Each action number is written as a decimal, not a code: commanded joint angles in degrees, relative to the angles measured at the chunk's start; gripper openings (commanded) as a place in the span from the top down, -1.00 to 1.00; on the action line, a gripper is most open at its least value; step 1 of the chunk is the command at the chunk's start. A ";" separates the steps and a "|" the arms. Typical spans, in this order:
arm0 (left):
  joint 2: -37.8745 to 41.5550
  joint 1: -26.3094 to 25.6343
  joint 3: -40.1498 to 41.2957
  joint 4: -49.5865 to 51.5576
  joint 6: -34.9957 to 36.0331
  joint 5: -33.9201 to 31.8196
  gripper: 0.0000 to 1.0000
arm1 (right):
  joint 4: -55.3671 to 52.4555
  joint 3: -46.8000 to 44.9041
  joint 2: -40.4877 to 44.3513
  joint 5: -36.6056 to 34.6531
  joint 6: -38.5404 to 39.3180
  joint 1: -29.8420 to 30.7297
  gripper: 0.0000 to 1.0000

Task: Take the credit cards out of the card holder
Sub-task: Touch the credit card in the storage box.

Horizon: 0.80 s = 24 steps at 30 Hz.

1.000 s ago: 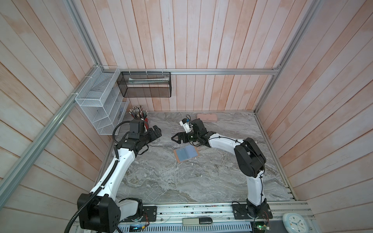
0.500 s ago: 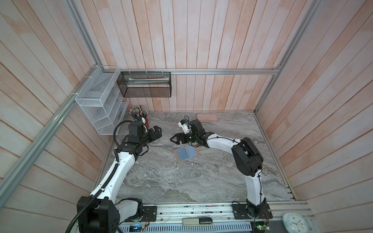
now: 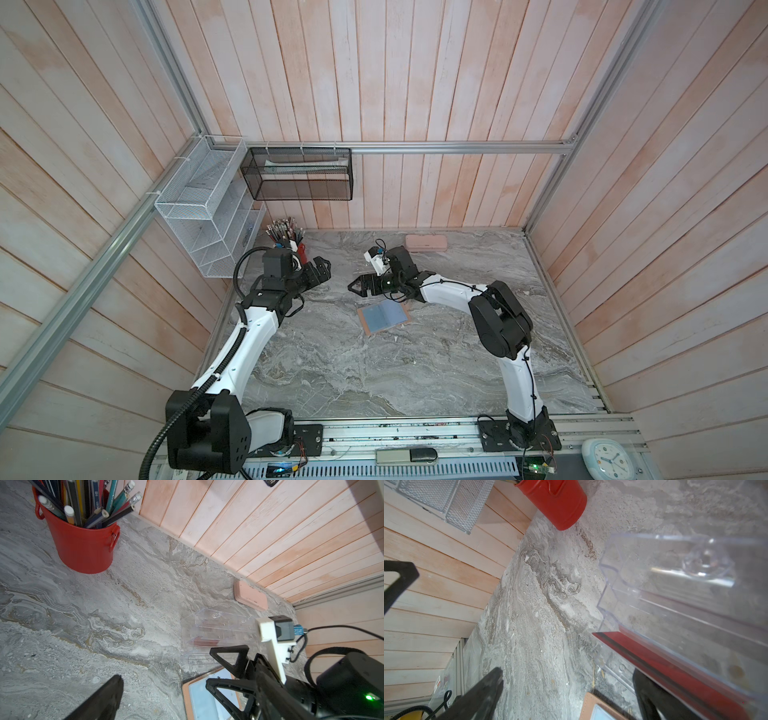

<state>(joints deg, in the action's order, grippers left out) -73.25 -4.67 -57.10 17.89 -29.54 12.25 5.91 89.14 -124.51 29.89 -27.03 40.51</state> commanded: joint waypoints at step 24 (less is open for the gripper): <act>0.64 1.06 5.96 -10.29 -0.80 5.61 -1.00 | -2.03 8.05 -5.85 1.66 0.64 -1.57 -0.96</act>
<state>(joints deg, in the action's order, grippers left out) -73.38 -3.79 -52.36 10.52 -30.02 16.56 4.64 95.37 -129.10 30.59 -26.98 39.33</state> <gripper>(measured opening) 0.999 0.981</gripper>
